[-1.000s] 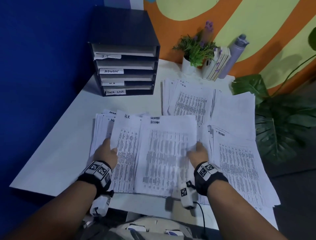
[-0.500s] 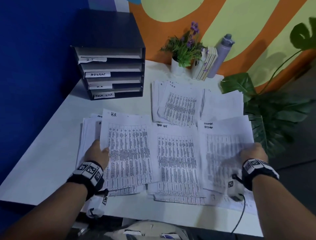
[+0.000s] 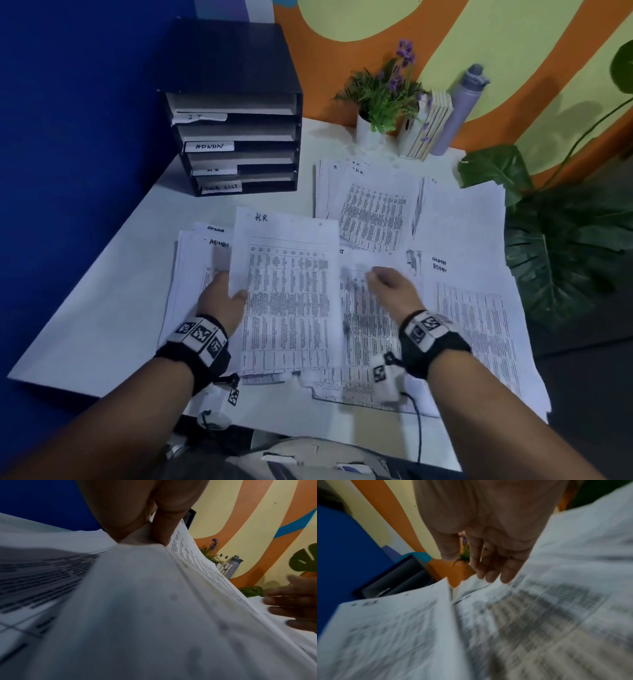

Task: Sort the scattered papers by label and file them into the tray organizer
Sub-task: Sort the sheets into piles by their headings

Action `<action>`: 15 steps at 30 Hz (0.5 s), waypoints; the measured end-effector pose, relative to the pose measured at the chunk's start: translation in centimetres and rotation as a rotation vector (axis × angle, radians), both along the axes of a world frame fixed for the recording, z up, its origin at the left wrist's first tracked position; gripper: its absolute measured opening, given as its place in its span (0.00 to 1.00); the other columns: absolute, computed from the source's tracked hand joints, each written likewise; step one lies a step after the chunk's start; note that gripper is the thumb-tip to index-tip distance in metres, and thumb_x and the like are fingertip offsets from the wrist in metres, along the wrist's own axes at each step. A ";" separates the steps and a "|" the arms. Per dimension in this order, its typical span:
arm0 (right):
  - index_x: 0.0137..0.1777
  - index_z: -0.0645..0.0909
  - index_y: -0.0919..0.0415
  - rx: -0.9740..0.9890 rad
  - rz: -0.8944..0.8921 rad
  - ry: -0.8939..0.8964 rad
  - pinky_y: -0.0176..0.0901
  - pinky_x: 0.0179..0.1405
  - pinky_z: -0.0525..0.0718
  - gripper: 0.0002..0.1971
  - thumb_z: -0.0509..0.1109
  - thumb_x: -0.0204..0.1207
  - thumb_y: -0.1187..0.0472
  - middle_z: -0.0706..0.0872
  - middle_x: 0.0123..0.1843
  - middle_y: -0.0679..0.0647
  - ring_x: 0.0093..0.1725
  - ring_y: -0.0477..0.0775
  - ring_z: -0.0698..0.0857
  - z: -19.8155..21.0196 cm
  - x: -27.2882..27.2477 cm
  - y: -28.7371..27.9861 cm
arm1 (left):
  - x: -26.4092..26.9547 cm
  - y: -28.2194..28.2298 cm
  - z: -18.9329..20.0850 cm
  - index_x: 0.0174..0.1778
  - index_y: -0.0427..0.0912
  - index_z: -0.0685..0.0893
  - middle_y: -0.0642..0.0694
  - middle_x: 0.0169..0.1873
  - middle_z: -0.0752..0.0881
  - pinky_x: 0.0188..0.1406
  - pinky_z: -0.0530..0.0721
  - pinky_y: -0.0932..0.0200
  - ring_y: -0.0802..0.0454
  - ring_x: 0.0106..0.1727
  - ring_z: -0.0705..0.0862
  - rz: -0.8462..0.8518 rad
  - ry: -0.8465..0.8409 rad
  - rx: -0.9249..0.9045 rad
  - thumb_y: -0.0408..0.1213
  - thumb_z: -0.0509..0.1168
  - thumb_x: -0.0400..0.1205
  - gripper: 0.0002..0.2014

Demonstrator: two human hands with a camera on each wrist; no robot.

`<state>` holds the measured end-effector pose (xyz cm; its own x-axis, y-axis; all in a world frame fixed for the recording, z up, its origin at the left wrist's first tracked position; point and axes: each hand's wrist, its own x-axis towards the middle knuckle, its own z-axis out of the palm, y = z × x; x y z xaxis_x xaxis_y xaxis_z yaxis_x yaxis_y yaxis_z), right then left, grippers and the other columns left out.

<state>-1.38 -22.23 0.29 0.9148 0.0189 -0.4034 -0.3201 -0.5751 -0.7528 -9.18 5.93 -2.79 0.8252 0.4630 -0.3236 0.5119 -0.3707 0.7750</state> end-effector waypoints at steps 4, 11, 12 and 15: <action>0.67 0.71 0.56 0.040 0.028 0.177 0.47 0.61 0.78 0.21 0.70 0.79 0.50 0.79 0.62 0.48 0.61 0.54 0.80 -2.1 -1.7 5.0 | -0.5 0.0 -0.4 0.66 0.45 0.79 0.51 0.57 0.83 0.60 0.76 0.56 0.49 0.59 0.81 -0.093 -0.047 0.025 0.43 0.57 0.87 0.14; 0.71 0.70 0.73 -0.142 -0.021 0.163 0.51 0.68 0.74 0.24 0.67 0.81 0.58 0.77 0.70 0.65 0.70 0.65 0.76 -2.6 -3.4 6.9 | -2.6 3.4 -4.6 0.84 0.49 0.52 0.42 0.84 0.42 0.81 0.52 0.39 0.42 0.84 0.45 -0.266 0.444 0.587 0.47 0.53 0.85 0.30; 0.71 0.70 0.74 -0.149 -0.023 0.173 0.51 0.68 0.74 0.25 0.67 0.81 0.58 0.76 0.72 0.66 0.71 0.65 0.76 -2.7 -3.6 6.8 | -3.0 3.3 -4.9 0.84 0.49 0.51 0.42 0.84 0.44 0.81 0.53 0.39 0.42 0.84 0.46 -0.316 0.438 0.607 0.46 0.54 0.85 0.31; 0.76 0.67 0.72 -0.121 -0.022 0.206 0.50 0.69 0.73 0.27 0.68 0.81 0.60 0.74 0.75 0.65 0.73 0.64 0.74 -2.8 -3.7 7.1 | -3.7 3.3 -5.3 0.84 0.53 0.54 0.47 0.85 0.50 0.82 0.52 0.43 0.42 0.84 0.48 -0.437 0.354 0.611 0.46 0.56 0.85 0.30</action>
